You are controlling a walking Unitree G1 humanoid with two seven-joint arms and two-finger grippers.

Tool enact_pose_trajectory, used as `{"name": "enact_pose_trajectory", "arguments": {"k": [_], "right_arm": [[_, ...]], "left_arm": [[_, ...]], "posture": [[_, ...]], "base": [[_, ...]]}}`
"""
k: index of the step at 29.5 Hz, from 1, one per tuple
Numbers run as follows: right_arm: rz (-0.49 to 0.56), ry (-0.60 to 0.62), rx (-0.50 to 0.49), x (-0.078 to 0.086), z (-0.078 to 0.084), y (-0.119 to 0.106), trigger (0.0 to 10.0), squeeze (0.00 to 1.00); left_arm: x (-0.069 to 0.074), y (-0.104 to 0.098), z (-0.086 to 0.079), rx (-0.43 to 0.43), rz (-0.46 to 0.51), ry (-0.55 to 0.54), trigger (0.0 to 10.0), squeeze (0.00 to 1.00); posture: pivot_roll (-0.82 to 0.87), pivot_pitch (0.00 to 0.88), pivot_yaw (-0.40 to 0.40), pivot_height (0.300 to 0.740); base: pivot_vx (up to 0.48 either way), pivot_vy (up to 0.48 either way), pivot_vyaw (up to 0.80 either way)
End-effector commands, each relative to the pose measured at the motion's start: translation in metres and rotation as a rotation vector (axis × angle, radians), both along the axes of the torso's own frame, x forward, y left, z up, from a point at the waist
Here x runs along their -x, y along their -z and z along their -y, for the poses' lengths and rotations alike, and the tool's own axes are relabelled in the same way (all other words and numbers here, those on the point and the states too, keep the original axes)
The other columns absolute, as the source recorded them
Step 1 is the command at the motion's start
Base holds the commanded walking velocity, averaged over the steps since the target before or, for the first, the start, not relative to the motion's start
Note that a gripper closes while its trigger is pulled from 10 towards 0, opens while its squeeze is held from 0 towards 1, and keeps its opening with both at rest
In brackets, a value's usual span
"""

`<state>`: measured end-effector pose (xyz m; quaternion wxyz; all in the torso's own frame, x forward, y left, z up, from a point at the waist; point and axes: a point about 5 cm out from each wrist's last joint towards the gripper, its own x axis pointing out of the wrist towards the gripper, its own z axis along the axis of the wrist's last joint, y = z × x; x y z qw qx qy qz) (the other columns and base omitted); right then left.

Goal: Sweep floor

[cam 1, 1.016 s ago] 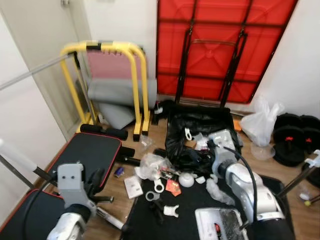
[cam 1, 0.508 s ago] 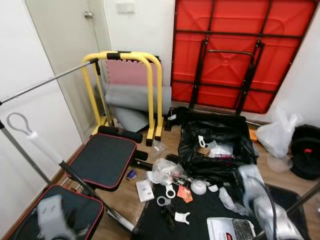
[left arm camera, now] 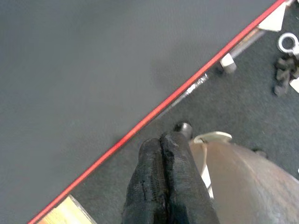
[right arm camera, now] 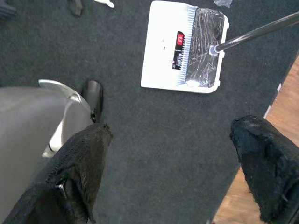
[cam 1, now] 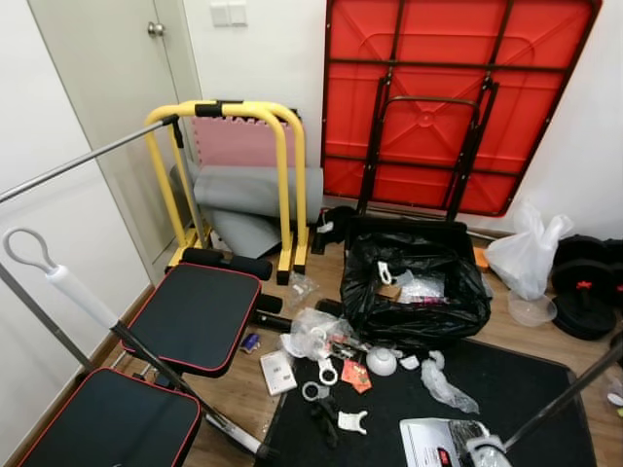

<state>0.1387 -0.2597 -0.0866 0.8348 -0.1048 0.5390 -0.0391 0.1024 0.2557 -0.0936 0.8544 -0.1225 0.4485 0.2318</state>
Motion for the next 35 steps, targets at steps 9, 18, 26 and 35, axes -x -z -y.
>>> {"name": "enact_pose_trajectory", "arguments": {"k": [9,18,26,35], "right_arm": [[0.033,-0.007,0.009,-0.009,0.002,-0.003,10.0,0.0],[0.041,-0.021,0.006,-0.011,-0.002,-0.003,10.0,0.0],[0.026,-0.018,0.015,-0.011,0.001,-0.004,10.0,0.0],[0.039,-0.029,0.016,-0.016,0.001,-0.006,10.0,0.0]], "left_arm": [[-0.015,-0.001,0.001,-0.008,-0.005,0.063,10.0,0.0],[-0.022,-0.001,0.006,0.002,-0.01,0.1,10.0,0.0],[-0.01,0.004,0.009,0.023,-0.042,0.095,10.0,0.0],[-0.004,0.006,0.009,0.028,-0.06,0.095,10.0,0.0]], "posture": [[-0.12,0.0,0.002,0.74],[-0.13,0.0,0.006,0.74],[-0.12,0.0,-0.002,0.74],[-0.12,0.0,-0.005,0.74]], "base": [[0.0,0.0,0.0],[0.0,0.0,0.0],[0.0,0.0,-0.1],[0.0,0.0,-0.36]]}}
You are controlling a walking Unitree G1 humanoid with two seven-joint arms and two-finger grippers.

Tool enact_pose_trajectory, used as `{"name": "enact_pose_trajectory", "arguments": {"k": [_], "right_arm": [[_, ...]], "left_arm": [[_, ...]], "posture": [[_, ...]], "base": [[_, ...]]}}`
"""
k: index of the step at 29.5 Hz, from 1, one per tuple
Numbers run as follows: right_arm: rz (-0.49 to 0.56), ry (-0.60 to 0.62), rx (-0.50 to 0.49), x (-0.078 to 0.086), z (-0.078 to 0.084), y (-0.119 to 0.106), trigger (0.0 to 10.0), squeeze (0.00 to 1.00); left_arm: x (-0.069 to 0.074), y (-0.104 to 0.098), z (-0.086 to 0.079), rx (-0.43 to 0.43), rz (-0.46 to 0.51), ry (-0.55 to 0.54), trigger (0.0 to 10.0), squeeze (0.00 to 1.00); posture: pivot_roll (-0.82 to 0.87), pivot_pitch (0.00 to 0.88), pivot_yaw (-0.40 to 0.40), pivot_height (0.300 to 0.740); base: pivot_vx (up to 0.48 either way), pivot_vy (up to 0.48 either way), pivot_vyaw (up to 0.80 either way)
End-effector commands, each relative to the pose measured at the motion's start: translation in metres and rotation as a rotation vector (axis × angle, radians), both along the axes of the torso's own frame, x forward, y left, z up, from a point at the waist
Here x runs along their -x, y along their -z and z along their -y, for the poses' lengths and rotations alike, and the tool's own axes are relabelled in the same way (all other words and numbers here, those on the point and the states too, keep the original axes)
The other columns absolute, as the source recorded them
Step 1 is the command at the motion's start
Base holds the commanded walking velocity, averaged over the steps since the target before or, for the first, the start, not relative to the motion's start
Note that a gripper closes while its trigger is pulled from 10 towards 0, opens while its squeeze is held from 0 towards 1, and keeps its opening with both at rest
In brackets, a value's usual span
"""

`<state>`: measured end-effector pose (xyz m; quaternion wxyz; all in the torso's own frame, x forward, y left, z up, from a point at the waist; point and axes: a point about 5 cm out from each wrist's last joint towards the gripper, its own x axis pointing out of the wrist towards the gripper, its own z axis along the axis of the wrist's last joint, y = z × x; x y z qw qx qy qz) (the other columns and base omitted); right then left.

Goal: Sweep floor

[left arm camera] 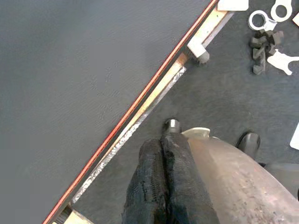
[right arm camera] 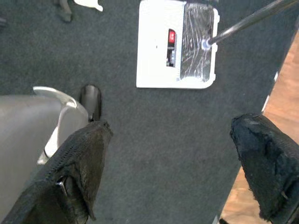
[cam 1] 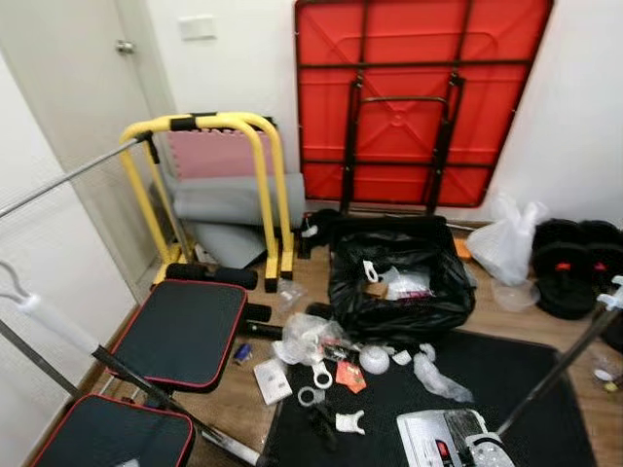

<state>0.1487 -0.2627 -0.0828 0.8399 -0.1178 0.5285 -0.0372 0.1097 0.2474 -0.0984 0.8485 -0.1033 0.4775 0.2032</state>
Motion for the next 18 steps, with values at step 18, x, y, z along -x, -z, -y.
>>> {"name": "enact_pose_trajectory", "arguments": {"k": [18], "right_arm": [[0.015,-0.034,0.013,-0.0085,-0.0011,-0.0031,10.0,0.0]], "left_arm": [[0.0022,0.0014,0.0035,0.034,-0.001,0.047,10.0,0.0]], "posture": [[-0.13,0.0,-0.004,0.74]], "base": [[0.0,-0.32,0.0]]}}
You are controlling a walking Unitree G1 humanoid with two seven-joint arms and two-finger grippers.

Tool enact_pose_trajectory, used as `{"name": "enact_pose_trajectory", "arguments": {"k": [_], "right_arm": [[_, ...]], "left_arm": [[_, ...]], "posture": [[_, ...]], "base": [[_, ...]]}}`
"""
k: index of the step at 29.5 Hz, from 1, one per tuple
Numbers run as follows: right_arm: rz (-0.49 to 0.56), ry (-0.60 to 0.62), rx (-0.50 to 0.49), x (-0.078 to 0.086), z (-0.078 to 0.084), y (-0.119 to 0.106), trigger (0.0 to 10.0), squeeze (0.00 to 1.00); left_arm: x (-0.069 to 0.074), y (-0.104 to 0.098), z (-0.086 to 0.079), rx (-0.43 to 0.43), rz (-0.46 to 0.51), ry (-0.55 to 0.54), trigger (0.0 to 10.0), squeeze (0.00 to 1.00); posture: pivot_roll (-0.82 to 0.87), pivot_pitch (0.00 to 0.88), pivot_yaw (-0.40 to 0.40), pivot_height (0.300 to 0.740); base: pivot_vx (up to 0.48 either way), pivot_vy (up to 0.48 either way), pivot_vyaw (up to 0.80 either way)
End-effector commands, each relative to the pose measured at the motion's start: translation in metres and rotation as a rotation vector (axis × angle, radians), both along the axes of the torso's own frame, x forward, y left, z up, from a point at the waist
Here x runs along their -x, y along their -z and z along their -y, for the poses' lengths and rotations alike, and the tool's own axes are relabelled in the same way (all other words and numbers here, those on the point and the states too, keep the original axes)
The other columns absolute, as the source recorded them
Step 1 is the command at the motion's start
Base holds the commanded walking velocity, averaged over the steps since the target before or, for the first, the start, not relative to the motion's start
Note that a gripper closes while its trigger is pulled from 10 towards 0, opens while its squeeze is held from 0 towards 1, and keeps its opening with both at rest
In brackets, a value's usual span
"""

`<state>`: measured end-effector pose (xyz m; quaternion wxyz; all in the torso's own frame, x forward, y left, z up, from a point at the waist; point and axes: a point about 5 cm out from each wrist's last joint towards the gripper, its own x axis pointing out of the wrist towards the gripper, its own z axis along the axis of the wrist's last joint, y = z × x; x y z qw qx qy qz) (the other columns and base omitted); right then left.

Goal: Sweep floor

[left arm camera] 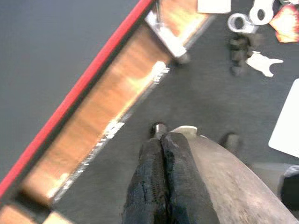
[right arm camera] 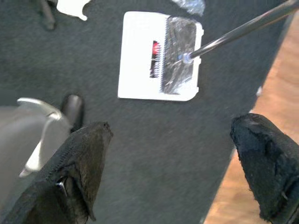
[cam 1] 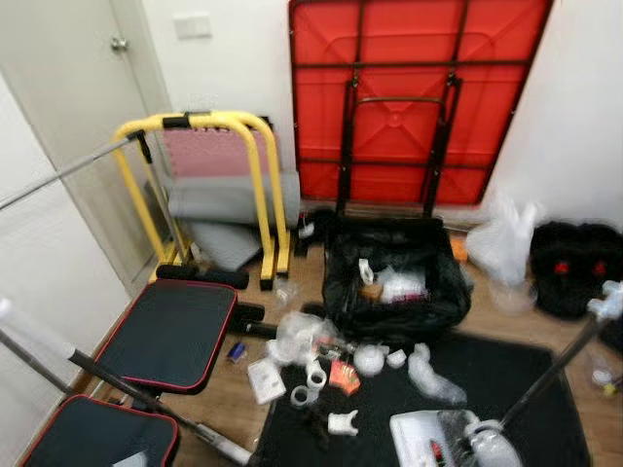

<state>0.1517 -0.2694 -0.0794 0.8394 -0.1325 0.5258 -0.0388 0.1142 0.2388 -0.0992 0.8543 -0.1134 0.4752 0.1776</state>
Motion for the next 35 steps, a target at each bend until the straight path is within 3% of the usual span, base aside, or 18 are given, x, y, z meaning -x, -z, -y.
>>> {"name": "enact_pose_trajectory", "arguments": {"k": [1,15,30,35], "right_arm": [[0.011,-0.025,-0.01,-0.006,-0.008,0.0,10.0,0.0],[0.035,-0.016,-0.011,-0.01,-0.009,-0.001,10.0,0.0],[0.156,0.063,-0.017,-0.014,-0.008,-0.005,10.0,0.0],[0.213,0.075,-0.043,-0.017,-0.009,-0.007,10.0,0.0]], "left_arm": [[0.007,0.001,-0.005,-0.006,-0.021,0.013,10.0,0.0],[0.005,0.0,-0.006,-0.007,-0.014,0.018,10.0,0.0],[0.004,-0.001,-0.008,-0.015,0.001,-0.001,10.0,0.0],[-0.01,-0.007,-0.011,-0.017,0.05,-0.029,10.0,0.0]], "posture": [[-0.13,0.0,-0.004,0.74],[-0.13,0.0,-0.005,0.74],[-0.13,0.0,-0.009,0.74],[-0.13,0.0,-0.01,0.74]], "base": [[0.0,-0.349,0.0],[0.0,-0.35,0.0],[0.0,-0.35,0.0],[0.0,-0.129,0.0]]}}
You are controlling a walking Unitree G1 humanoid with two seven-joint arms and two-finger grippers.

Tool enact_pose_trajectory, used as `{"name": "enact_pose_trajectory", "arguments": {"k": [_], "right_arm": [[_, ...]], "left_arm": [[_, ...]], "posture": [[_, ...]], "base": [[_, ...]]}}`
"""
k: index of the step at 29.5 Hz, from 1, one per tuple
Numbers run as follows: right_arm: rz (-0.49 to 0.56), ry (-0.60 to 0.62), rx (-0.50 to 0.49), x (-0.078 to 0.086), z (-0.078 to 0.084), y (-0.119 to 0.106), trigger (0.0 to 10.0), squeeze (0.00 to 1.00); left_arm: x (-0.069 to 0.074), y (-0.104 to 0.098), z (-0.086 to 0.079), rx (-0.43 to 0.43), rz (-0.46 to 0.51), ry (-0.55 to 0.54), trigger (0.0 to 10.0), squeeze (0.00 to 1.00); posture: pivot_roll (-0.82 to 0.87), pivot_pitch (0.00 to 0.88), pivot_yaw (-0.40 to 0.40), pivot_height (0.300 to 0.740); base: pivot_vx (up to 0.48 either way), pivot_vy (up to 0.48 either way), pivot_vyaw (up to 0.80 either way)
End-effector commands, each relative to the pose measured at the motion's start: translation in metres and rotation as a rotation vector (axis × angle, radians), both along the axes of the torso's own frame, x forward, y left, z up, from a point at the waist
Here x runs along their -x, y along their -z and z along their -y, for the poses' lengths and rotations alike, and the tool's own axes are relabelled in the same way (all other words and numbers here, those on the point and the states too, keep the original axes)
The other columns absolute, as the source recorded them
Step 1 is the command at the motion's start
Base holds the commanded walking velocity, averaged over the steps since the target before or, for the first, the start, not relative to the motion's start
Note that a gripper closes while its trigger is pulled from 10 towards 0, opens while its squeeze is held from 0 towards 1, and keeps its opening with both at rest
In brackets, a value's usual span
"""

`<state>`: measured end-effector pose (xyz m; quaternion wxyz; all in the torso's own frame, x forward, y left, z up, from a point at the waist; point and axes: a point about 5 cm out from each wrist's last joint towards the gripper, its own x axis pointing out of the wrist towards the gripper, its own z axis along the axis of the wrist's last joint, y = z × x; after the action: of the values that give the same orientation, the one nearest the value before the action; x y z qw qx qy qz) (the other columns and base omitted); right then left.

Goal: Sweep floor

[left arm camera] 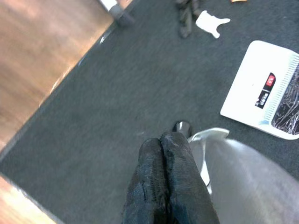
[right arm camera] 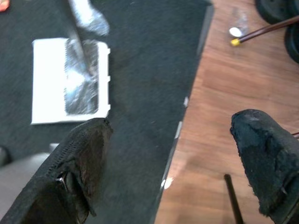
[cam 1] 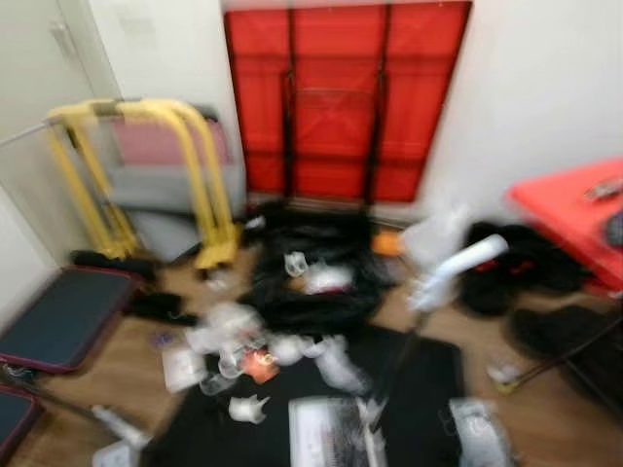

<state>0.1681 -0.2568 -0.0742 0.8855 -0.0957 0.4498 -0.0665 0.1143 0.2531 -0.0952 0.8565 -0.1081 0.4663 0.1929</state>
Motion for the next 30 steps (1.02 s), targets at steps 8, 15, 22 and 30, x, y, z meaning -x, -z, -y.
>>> {"name": "enact_pose_trajectory", "arguments": {"k": [8,15,22,30], "right_arm": [[0.153,0.001,-0.06,-0.008,0.0,-0.008,10.0,0.0],[0.191,-0.174,-0.202,-0.015,-0.014,-0.012,10.0,0.0],[0.208,-0.314,-0.168,-0.019,-0.019,-0.016,10.0,0.0],[0.634,-0.192,-0.086,-0.154,-0.011,-0.128,10.0,0.0]], "left_arm": [[-0.048,-0.025,-0.016,-0.044,0.198,-0.014,10.0,0.0],[-0.091,-0.061,-0.037,-0.22,0.349,0.191,10.0,0.0],[-0.101,-0.07,-0.032,-0.233,0.439,0.232,10.0,0.0],[-0.13,-0.111,-0.004,-0.248,0.762,0.451,10.0,0.0]], "posture": [[-0.13,0.0,-0.009,0.74],[-0.12,0.0,-0.006,0.74],[-0.13,0.0,-0.002,0.74],[-0.12,0.0,-0.02,0.74]], "base": [[0.0,0.0,0.0],[0.0,0.0,0.0],[0.0,0.0,0.0],[0.0,0.0,0.4]]}}
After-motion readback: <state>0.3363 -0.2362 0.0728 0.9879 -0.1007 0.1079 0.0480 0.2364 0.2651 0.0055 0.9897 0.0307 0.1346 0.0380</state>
